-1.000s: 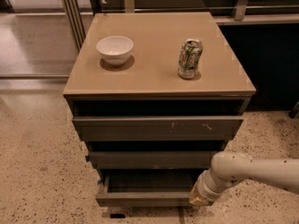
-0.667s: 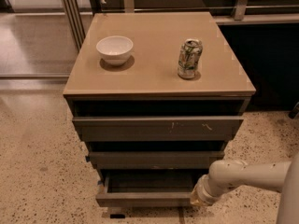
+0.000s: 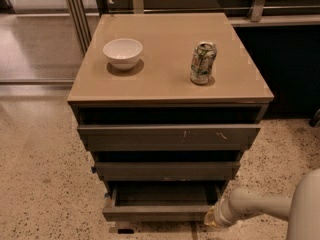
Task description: Close bottom drawer
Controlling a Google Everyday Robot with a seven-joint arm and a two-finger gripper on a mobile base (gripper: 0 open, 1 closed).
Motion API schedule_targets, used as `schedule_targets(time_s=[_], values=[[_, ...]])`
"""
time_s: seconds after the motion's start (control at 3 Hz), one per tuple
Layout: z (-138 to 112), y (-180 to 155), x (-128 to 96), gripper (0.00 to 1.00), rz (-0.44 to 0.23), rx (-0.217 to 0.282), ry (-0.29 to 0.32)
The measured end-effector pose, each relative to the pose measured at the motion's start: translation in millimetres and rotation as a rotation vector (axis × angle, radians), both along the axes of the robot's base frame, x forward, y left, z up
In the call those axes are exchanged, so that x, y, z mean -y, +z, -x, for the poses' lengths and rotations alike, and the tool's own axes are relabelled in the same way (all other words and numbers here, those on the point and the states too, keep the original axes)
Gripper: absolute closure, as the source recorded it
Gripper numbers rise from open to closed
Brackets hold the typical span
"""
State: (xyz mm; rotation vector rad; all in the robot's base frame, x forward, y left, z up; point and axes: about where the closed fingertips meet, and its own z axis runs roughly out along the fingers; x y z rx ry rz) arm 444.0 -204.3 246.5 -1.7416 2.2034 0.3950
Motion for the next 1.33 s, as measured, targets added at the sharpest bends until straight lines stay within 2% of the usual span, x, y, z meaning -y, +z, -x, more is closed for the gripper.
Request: schedule_targets(time_s=[0.33,0.67,1.33], values=[[-8,-31,2,1.0,-0.013,0.001,-0.014],[-4,-39,5,1.0,-0.001,0.001,-0.004],[0,-83,14,1.0,-0.044,0.009,0.009]])
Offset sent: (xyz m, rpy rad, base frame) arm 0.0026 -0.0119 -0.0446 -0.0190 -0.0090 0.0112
